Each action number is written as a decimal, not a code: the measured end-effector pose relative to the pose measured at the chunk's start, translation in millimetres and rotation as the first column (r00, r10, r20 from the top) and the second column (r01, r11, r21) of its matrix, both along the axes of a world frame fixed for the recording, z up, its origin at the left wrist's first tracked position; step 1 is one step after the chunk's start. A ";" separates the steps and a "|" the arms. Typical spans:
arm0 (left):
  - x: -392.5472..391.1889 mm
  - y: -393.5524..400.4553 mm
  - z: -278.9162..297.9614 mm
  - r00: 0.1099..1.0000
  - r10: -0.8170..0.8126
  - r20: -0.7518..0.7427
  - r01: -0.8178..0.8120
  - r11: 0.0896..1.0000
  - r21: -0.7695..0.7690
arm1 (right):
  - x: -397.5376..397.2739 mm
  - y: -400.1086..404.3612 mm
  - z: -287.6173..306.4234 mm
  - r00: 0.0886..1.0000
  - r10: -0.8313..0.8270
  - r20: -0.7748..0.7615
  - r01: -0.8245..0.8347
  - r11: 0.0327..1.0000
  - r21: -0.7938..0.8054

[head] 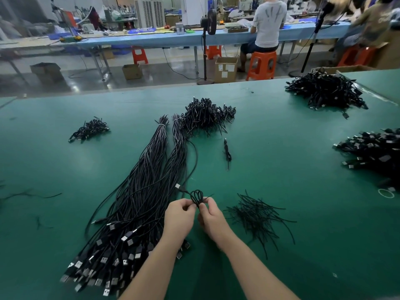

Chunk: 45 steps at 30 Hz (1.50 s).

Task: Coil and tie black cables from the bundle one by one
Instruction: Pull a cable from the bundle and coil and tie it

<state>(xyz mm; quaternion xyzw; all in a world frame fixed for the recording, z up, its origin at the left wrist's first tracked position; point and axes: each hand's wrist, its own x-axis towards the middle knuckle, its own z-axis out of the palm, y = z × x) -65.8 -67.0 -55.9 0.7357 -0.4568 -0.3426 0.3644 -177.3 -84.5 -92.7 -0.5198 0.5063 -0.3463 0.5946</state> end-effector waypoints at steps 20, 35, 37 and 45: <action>26.2 20.9 -2.9 0.608 -0.044 0.792 0.577 0.710 -0.404 | -28.4 -4.3 22.7 0.931 0.188 0.313 -0.292 0.898 0.329; 37.2 29.8 36.7 0.922 -0.239 0.303 0.333 0.890 -0.312 | -25.2 12.0 75.1 0.798 0.345 -0.494 -0.475 0.864 -0.163; 36.7 31.7 42.1 0.950 -0.257 0.179 0.297 0.919 -0.259 | -26.7 15.3 79.9 0.706 0.323 -0.630 -0.546 0.815 -0.194; 45.6 28.2 58.0 0.941 -0.335 0.042 0.334 0.942 0.023 | -27.5 27.5 79.5 0.441 0.022 -0.897 -0.747 0.563 -0.353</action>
